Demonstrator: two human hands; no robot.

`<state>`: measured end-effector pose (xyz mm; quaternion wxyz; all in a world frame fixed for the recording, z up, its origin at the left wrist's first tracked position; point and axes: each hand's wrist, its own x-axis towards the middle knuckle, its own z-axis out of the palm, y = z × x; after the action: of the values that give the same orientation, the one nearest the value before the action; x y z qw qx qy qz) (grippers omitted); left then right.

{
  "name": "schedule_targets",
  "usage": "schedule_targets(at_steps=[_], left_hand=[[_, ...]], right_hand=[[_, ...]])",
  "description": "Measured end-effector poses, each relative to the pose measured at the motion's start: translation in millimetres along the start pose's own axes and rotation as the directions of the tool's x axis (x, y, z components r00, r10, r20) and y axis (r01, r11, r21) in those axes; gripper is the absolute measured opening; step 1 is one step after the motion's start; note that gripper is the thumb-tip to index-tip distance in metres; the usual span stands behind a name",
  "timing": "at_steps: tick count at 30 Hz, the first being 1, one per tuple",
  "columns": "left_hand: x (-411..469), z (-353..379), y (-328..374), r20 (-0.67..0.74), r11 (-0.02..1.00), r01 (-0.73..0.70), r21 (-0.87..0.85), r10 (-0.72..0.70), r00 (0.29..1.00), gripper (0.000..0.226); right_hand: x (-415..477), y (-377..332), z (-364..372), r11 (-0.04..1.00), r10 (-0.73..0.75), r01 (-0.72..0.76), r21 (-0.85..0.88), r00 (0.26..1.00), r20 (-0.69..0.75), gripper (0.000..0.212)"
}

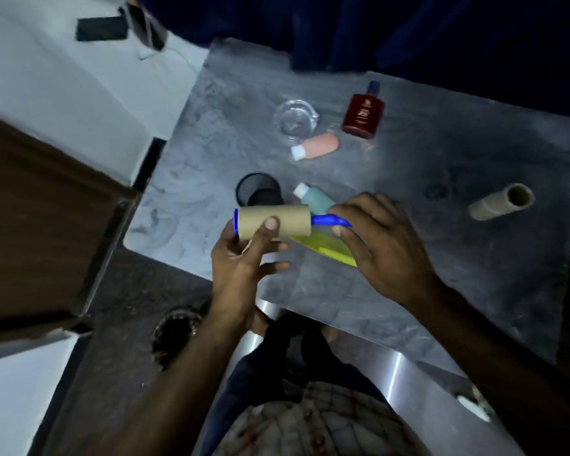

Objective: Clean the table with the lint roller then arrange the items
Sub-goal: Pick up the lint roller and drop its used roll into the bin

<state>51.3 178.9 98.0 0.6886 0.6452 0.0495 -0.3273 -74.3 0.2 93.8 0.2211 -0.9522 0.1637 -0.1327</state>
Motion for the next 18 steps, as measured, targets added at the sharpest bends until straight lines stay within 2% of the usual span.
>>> schedule_targets(at_steps=[4, 7, 10, 13, 16, 18], left_hand=[[-6.9, -52.7, 20.9, -0.132, 0.992, -0.032, -0.122, 0.015, 0.991, 0.025], [-9.1, -90.4, 31.4, -0.208, 0.977, -0.076, -0.199, 0.034, 0.977, 0.017], [-8.7, -119.2, 39.6, -0.308, 0.944, -0.081, -0.320, -0.023, 0.951, 0.013], [-8.4, -144.1, 44.0, -0.390, 0.888, -0.086, -0.451, -0.110, 0.914, 0.015], [-10.7, -165.7, 45.7, -0.446, 0.826, -0.115, -0.552, -0.176, 0.877, 0.035], [-13.3, -179.6, 47.1, -0.473, 0.809, -0.130, -0.574, -0.198, 0.858, 0.041]], right_hand=[[41.7, -46.6, 6.0, 0.983, -0.171, 0.177, -0.042, 0.978, 0.120, 0.026], [70.8, -80.5, 16.7, 0.959, -0.263, 0.280, -0.052, 0.940, 0.216, 0.030], [96.9, -117.4, 30.9, 0.936, -0.327, 0.349, -0.042, 0.908, 0.262, 0.032], [118.7, -151.2, 46.5, 0.890, -0.431, 0.452, -0.055, 0.874, 0.225, 0.023], [134.4, -180.9, 61.3, 0.827, -0.540, 0.557, -0.080, 0.826, 0.162, 0.019], [141.1, -198.5, 70.7, 0.786, -0.599, 0.613, -0.077, 0.787, 0.151, 0.019]])
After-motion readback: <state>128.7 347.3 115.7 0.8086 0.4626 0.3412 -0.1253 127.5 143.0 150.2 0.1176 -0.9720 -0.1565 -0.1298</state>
